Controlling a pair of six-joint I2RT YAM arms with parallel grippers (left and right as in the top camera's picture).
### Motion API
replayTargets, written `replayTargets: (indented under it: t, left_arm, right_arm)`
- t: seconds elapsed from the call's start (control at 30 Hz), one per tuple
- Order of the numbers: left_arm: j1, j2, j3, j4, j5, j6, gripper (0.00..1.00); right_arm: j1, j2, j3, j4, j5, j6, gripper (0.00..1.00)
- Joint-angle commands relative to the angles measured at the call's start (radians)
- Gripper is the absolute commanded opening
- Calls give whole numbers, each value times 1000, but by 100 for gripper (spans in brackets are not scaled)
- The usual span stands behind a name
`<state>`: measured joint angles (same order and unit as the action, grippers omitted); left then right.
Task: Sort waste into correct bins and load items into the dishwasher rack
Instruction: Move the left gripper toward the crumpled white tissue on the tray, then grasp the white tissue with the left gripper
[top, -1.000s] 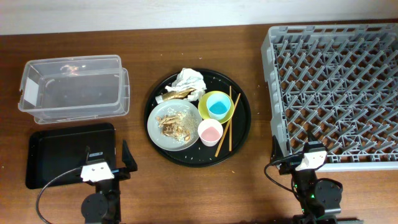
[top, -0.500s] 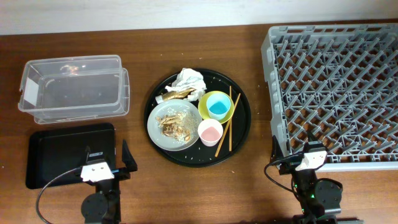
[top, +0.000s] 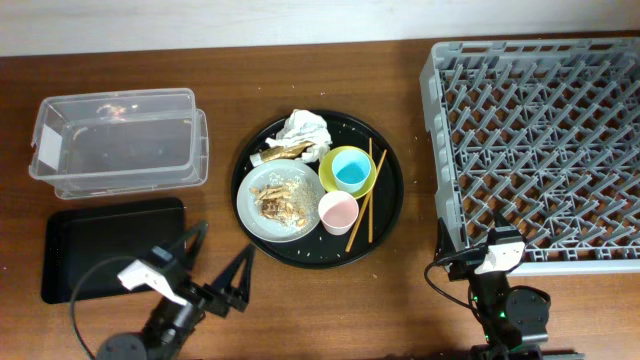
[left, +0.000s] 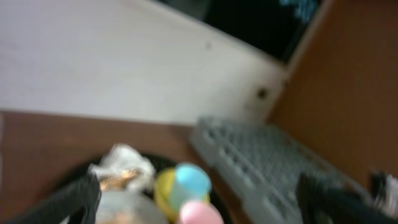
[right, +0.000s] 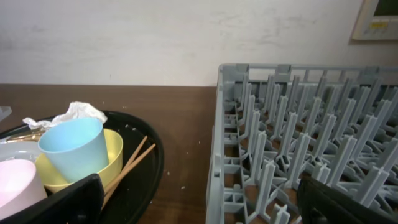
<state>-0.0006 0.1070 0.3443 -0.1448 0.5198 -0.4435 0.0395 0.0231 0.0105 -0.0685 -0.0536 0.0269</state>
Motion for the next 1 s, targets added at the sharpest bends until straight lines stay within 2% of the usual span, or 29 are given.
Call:
replayTargets:
  t: [0.0, 0.03, 0.1, 0.17, 0.2, 0.27, 0.3, 0.33, 0.4, 0.47, 0.5, 0.57, 0.7, 0.8, 0.83, 0.9, 0.93, 0.97]
  left_arm:
    - [-1, 322, 358, -297, -97, 222, 99]
    - [-1, 445, 496, -428, -74, 261, 99]
    - [-1, 690, 780, -633, 100, 284, 99]
    - [-1, 803, 885, -658, 166, 314, 99]
    - [-4, 875, 965, -732, 108, 319, 99]
    - [-66, 1102, 1244, -1042, -130, 387, 100]
    - [-129, 1258, 1432, -1232, -323, 403, 99]
    - [-172, 1405, 1578, -1337, -374, 402, 99]
    - [-181, 1516, 1617, -1297, -240, 400, 99]
    - [-195, 1583, 1617, -1064, -254, 406, 99]
    - [-201, 1601, 1617, -1008, -243, 402, 99]
    - [-220, 1657, 1617, -949, -124, 404, 99]
    - [-289, 1845, 1617, -903, -256, 414, 99]
    - [-340, 1990, 1617, -808, -514, 375, 98]
    - [-344, 2044, 1617, -766, -553, 322, 91]
    - [-344, 2107, 1617, -704, -552, 295, 90]
    - [-344, 2141, 1617, -664, -554, 290, 82]
    - [-344, 2173, 1617, -630, -554, 252, 79]
  right_arm:
    - [6, -3, -5, -5, -17, 11, 98]
    - [6, -3, -5, -5, -17, 11, 98]
    - [6, -3, -5, -5, -17, 11, 98]
    - [6, -3, -5, -5, -17, 11, 98]
    - [6, -3, -5, -5, -17, 11, 98]
    - [6, -3, -5, -5, -17, 11, 98]
    - [6, -3, -5, -5, -17, 11, 98]
    - [6, -3, -5, -5, -17, 11, 98]
    - [6, -3, -5, -5, -17, 11, 98]
    - [6, -3, -5, -5, -17, 11, 98]
    - [6, -3, -5, -5, -17, 11, 98]
    - [6, -3, -5, -5, -17, 11, 98]
    - [6, -3, -5, -5, -17, 11, 98]
    - [6, -3, -5, -5, -17, 11, 98]
    - [6, -3, -5, -5, -17, 11, 98]
    - [6, -3, -5, -5, -17, 11, 98]
    - [6, -3, -5, -5, -17, 11, 98]
    - [6, -3, -5, -5, -17, 11, 98]
